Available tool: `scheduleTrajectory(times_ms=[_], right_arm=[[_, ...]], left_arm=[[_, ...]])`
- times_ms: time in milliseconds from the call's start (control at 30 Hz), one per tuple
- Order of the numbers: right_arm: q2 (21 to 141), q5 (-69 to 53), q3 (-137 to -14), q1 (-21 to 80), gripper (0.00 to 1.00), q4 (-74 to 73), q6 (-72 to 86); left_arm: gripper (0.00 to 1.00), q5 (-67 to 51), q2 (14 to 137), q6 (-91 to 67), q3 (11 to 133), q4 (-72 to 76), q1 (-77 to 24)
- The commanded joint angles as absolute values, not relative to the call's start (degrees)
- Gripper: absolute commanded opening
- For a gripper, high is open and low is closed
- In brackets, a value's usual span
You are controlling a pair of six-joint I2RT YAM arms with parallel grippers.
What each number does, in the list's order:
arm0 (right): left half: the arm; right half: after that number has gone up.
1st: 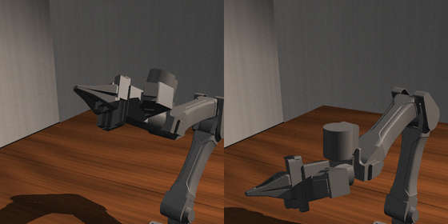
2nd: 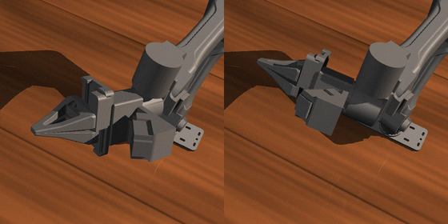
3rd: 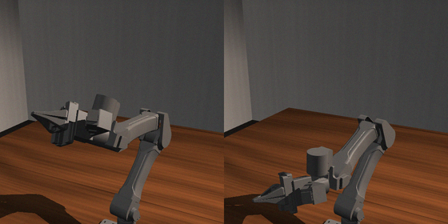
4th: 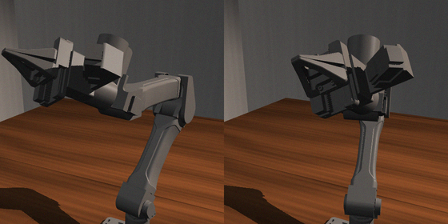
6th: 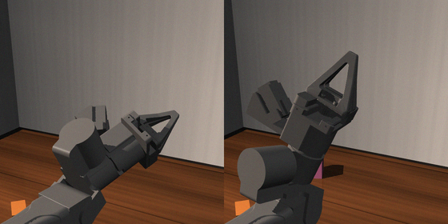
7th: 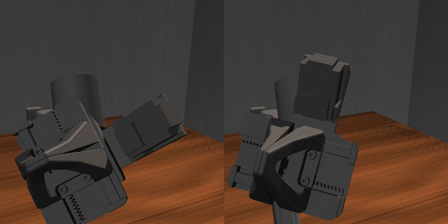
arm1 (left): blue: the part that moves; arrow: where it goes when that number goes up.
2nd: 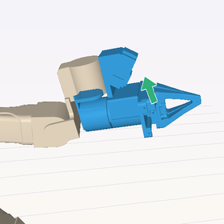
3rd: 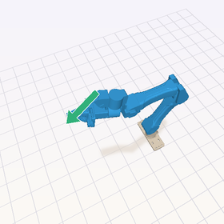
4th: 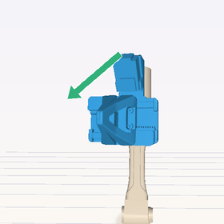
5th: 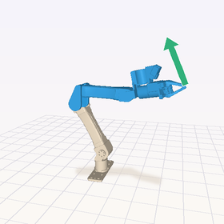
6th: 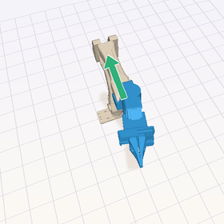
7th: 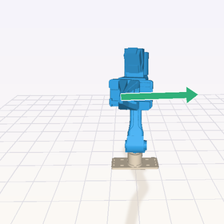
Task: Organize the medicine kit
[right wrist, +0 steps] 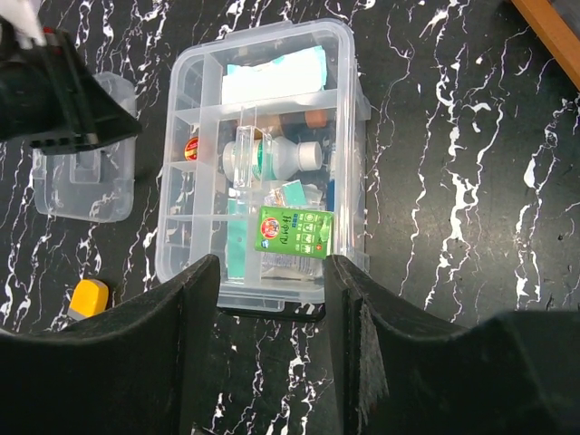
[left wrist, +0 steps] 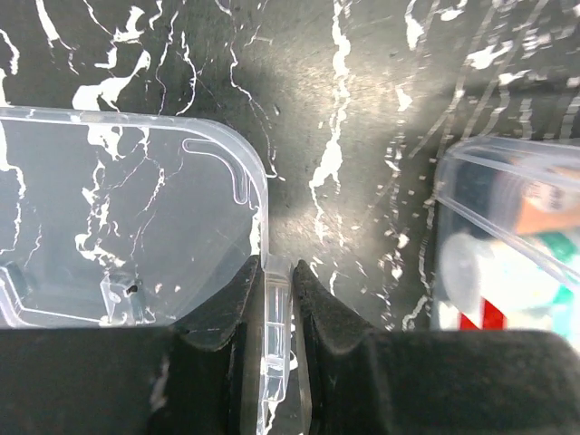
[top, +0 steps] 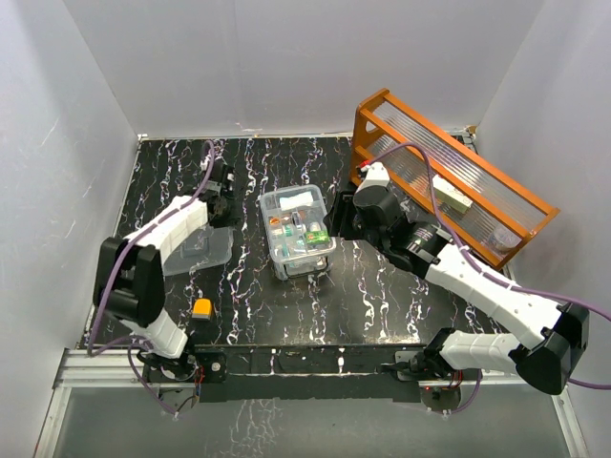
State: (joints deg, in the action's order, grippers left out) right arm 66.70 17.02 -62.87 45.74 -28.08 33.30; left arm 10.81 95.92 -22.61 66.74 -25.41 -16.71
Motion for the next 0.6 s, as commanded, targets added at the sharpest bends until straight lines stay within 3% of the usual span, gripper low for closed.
scheduleTrajectory(times_ms=[0,267,567], right_arm=[[65.8,16.9,-62.1,45.7,0.47,-23.6,34.1],[67.9,0.2,-61.0,47.5,0.48,-15.5,25.7],[75.3,0.4,-61.7,57.5,0.68,1.3,23.3]], left_arm=[[0.05,9.0,85.8,-24.4,64.5,-23.2,-16.7],[0.07,6.7,66.4,-32.9,53.8,-13.8,-16.6],[0.07,5.5,53.5,-41.2,48.6,-12.9,-16.6]])
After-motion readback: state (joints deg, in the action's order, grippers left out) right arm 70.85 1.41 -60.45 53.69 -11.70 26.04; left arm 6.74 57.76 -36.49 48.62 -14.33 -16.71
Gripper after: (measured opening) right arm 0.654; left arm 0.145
